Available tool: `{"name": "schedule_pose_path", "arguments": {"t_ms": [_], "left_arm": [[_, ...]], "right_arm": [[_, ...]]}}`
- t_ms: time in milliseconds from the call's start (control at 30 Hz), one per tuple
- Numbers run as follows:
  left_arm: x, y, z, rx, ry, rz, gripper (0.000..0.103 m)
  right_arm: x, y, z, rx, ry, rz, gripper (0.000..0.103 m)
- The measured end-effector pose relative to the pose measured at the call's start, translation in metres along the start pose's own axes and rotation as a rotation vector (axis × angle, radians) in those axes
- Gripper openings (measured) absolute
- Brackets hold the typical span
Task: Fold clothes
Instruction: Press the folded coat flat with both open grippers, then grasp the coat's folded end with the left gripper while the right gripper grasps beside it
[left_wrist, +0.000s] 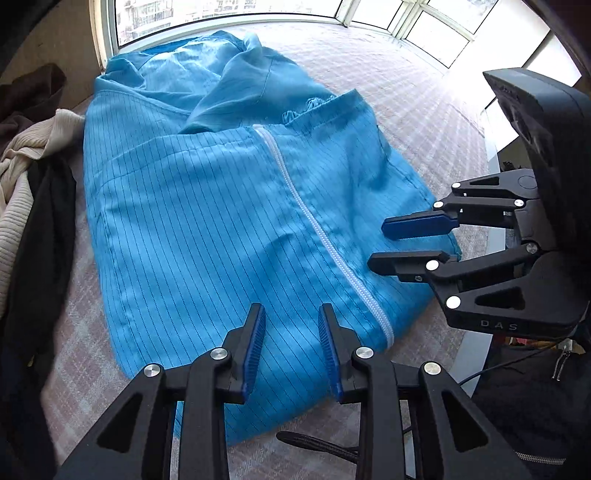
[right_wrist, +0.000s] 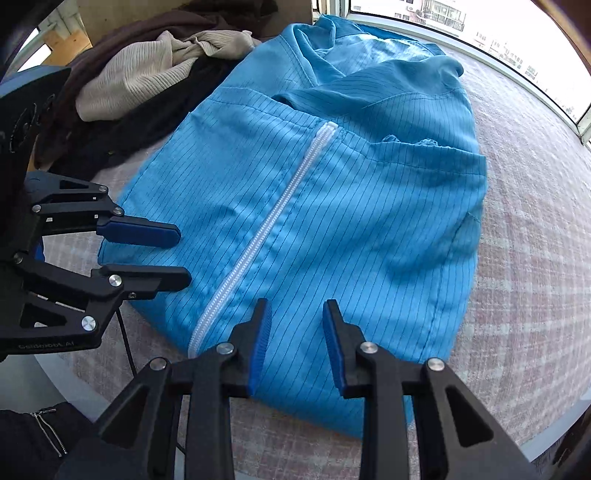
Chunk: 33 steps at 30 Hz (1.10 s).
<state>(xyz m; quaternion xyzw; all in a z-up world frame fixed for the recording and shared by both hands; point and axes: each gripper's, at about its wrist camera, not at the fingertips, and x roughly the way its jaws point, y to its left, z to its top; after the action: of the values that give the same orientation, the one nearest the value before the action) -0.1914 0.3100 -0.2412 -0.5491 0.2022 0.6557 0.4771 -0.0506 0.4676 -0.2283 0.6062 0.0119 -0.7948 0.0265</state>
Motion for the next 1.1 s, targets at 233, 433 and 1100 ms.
{"name": "schedule_pose_path", "arguments": {"t_ms": [233,433,1100], "left_arm": [[0.008,0.004,0.002,-0.007,0.021,0.013,0.027],[-0.039,0.037,-0.025,-0.167,-0.032,-0.017,0.034],[-0.028,0.084,-0.048,-0.425,0.072,-0.065,0.046]], "right_arm": [[0.009,-0.002,0.0,0.009,0.019,-0.009,0.029],[-0.039,-0.047,-0.023,0.178,-0.088,-0.006,0.039],[-0.037,-0.103,-0.052,0.401,-0.008,0.029,0.044]]}}
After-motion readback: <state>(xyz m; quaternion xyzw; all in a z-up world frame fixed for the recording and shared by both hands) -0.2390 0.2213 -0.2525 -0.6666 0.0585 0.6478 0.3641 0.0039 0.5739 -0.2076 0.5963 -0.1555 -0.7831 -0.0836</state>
